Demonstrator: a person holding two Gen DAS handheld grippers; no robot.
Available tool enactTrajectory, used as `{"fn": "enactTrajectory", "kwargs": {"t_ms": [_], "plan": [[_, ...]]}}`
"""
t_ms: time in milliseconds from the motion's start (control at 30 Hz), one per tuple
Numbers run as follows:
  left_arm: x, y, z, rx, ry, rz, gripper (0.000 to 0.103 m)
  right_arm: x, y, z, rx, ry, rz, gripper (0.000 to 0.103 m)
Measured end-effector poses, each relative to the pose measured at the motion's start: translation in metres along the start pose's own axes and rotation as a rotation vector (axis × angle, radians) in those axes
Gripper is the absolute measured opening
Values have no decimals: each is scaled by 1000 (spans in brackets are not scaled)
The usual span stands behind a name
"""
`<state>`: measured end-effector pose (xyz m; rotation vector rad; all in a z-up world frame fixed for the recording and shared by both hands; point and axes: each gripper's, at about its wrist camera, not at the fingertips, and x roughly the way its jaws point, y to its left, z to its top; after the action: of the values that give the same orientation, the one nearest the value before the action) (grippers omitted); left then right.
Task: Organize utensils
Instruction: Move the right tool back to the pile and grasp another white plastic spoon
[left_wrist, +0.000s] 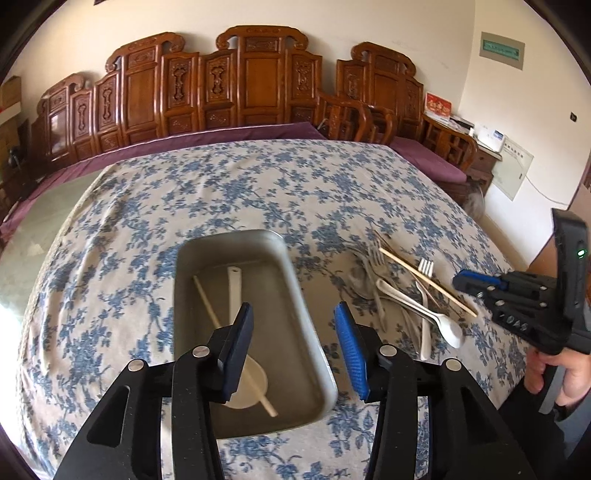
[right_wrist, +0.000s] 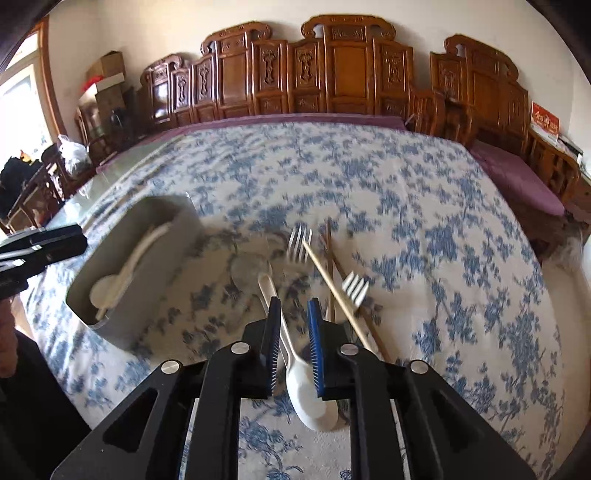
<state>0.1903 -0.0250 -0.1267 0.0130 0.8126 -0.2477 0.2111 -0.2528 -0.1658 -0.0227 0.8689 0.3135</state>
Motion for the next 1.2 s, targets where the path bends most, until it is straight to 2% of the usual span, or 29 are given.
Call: {"fn": "enactTrajectory", "kwargs": {"t_ms": [100, 167, 467, 767, 967, 1033, 1133, 1200], "plan": [[3, -7, -3, 9, 7, -11, 44, 9, -1, -12, 12, 28, -4, 18], [6, -12, -5, 16, 13, -18, 44, 15, -3, -21, 23, 48, 1, 29], [12, -28, -12, 47, 33, -41, 44, 11, -1, -41, 10, 66, -17, 46], [17, -36, -18, 69, 45, -35, 44, 21, 15, -53, -87, 117, -89, 46], [18, -38, -19, 81, 47, -25, 44, 25, 12, -56, -101, 131, -125, 46], [18, -38, -19, 81, 46, -26, 44, 21, 10, -55, -87, 116, -131, 38], [19, -38, -20, 85, 47, -24, 44, 13, 1, -53, -46, 83, -142, 36], [20, -39, -21, 89, 49, -22, 44, 12, -4, -52, -30, 82, -149, 28]]}}
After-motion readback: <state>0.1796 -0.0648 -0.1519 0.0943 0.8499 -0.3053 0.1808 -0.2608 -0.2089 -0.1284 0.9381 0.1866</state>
